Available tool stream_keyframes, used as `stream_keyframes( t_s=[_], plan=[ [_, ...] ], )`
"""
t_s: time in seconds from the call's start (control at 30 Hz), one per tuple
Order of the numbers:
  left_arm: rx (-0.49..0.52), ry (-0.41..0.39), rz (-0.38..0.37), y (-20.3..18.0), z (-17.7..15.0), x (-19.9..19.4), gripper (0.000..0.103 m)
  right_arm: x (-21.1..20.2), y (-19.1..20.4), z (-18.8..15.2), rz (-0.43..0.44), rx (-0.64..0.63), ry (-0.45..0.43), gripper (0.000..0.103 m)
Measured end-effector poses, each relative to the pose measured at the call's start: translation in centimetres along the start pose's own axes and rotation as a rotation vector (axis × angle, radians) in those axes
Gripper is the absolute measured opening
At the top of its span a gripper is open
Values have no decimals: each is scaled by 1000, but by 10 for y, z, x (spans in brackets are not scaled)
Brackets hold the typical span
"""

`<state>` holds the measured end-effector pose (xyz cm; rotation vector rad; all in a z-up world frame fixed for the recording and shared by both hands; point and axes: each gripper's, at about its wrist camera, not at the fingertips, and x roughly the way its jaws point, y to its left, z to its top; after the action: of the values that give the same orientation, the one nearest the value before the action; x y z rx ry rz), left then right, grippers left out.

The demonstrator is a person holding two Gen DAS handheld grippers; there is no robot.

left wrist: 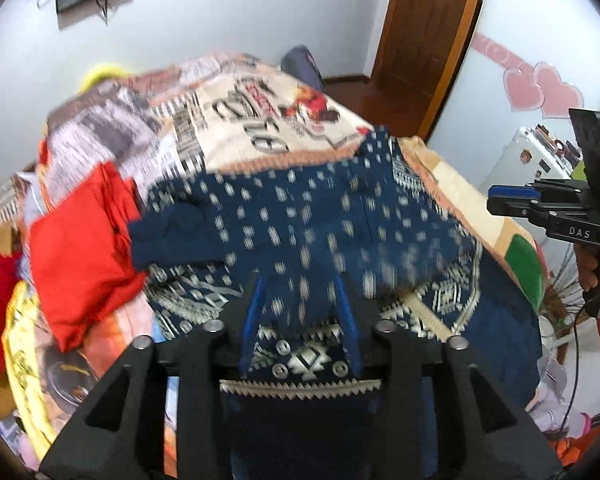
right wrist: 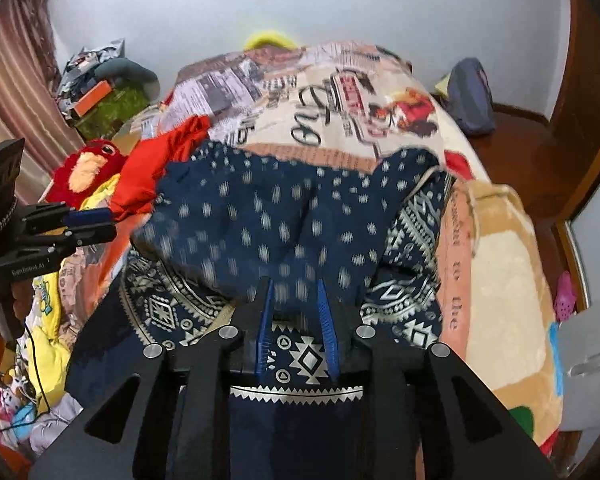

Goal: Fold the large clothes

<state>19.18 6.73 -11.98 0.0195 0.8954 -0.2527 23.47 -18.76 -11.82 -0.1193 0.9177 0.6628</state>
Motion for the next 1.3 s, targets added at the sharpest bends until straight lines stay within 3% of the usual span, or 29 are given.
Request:
stream_keyframes(
  t_s=[0.13, 0.27, 0.4, 0.57, 0.7, 0.77, 0.8, 1.03, 1.17, 1.3],
  plan=[
    [4, -35, 31, 0, 21, 1, 40, -8, 1, 18, 4, 18, -61, 25],
    [-33, -34, 19, 1, 36, 21, 40, 6, 5, 29, 4, 49, -69, 44],
    [-69, 37, 10, 2, 30, 58, 41, 36, 6, 24, -1, 59, 8, 47],
    [-47, 176, 54, 5, -7, 107, 41, 81, -7, -3, -32, 98, 175, 47],
    [-69, 206, 40, 9, -34, 114, 51, 102, -17, -27, -54, 119, 255, 48],
    [-40, 193, 42, 6, -40, 105, 53, 97, -18, -31, -95, 109, 236, 65],
    [-31, 190, 43, 5, -40, 101, 55, 93, -18, -31, -100, 106, 231, 68],
    [-120, 112, 42, 35, -29, 63, 56, 61, -30, -18, -115, 92, 168, 68],
    [-222, 43, 105, 72, -17, 46, 60, 44, -40, -4, -135, 99, 84, 68],
    [-343, 24, 147, 117, -14, 46, 62, 39, -53, 12, -153, 130, 23, 72]
  ],
)
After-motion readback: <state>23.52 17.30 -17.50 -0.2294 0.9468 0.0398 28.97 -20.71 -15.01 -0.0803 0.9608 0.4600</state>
